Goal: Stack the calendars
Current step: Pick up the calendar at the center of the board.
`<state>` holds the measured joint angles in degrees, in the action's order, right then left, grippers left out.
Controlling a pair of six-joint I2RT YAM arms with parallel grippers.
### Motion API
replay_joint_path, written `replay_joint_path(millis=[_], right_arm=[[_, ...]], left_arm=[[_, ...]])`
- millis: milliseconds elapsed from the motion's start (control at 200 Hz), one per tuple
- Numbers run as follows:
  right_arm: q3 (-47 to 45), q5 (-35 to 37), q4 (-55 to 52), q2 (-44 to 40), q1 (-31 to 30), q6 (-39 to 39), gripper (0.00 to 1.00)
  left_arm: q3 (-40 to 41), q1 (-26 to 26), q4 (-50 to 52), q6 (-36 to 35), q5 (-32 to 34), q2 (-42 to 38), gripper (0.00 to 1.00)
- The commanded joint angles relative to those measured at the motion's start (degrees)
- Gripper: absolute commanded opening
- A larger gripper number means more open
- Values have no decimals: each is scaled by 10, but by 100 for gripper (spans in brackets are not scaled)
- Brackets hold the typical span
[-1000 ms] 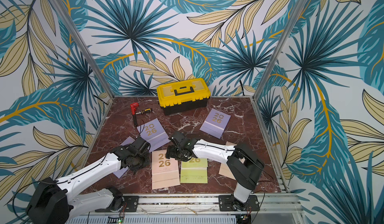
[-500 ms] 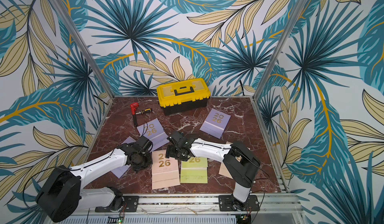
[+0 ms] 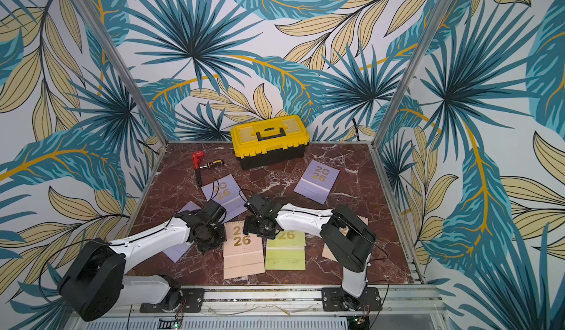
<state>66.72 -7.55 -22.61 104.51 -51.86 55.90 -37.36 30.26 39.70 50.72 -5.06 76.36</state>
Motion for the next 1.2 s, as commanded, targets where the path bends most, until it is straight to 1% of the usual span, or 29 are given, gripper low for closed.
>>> replay_joint_path(millis=[0,140,366,441,501,586,616,636,746,831,926,991,1197], right_arm=[[12,-12,-11,20,-3,-2,82],[13,-27,-2,33,-4,2,83],[10,-19,-7,30,-4,8,84],[10,-35,3,35,-3,4,85],[8,-65,26,47,-3,4,86],[-9,-108,85,52,-4,12,87],[-15,-120,96,49,-4,13,86],[-19,-128,126,46,-3,12,86],[-45,-163,205,26,-3,12,86],[-58,-182,255,11,-3,16,86],[-71,-196,301,-1,-3,23,84],[-77,-197,311,-7,-3,24,81],[-106,-198,335,-43,-3,23,67]], left_arm=[[17,-4,-16,-7,-5,8,0],[17,-5,-24,-11,-9,21,0],[21,-9,-26,-15,-11,25,0],[22,-10,-26,-15,-10,25,0],[22,-12,-28,-17,-11,27,0],[22,-16,-29,-21,-15,31,0],[23,-19,-29,-23,-17,33,0],[24,-21,-29,-24,-18,33,0],[26,-28,-29,-29,-22,35,0],[26,-31,-29,-32,-24,36,0],[27,-33,-29,-35,-25,35,0],[28,-35,-29,-38,-24,35,0],[38,-52,-28,-48,-29,29,0]])
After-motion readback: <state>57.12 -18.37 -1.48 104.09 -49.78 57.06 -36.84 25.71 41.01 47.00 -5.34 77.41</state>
